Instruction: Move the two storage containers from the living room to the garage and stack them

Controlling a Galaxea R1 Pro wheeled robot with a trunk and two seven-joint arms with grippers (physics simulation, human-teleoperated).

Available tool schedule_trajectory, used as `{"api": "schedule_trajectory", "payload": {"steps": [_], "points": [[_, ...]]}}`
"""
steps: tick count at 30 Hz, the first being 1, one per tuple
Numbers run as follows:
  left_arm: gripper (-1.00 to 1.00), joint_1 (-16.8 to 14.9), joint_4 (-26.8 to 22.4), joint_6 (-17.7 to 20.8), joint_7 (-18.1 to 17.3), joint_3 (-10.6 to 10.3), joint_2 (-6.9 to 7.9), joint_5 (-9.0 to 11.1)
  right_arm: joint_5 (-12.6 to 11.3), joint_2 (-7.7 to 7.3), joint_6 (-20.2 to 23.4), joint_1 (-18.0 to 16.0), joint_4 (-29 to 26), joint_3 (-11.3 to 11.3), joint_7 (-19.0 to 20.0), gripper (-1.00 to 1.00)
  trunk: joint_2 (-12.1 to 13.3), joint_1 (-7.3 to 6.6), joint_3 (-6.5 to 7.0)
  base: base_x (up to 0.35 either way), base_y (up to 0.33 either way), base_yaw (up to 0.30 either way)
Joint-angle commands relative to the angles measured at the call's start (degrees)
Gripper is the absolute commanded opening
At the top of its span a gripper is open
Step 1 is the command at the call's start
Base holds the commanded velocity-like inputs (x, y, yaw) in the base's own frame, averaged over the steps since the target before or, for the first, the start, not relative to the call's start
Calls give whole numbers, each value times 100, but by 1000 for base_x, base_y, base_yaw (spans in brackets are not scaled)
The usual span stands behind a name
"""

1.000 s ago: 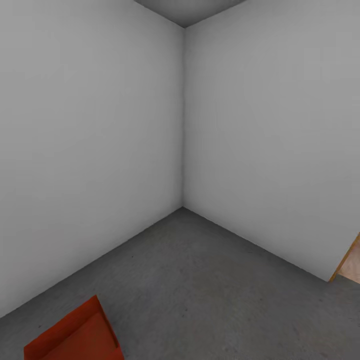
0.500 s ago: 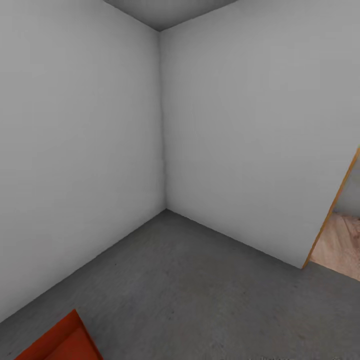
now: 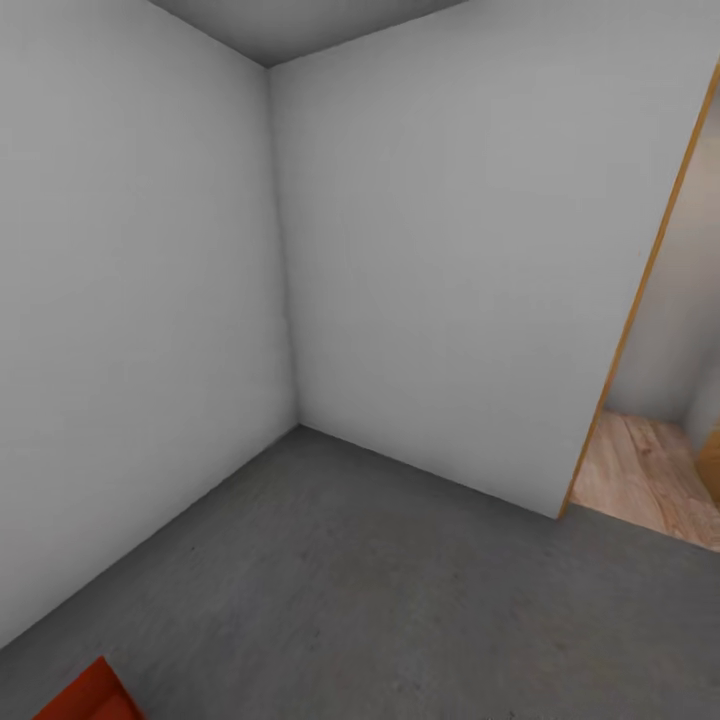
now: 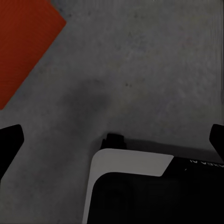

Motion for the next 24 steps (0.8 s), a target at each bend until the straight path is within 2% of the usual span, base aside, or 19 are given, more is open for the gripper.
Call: {"api": "schedule_trajectory", "payload": {"steps": [1, 22, 24], "points": [[100, -2, 0, -9, 12, -39, 0, 49, 33, -1, -29, -9, 18, 19, -12, 100, -5, 0, -2, 0, 0, -259], [100, -2, -12, -18, 10, -44, -4, 12, 35, -1, -20, -9, 18, 14, 23, 100, -5, 0, 97, 0, 0, -259], [100, -2, -6, -13, 11, -34, 2, 57, 34, -3, -20, -9, 18, 13, 23, 100, -5, 0, 107, 0, 0, -259]]}}
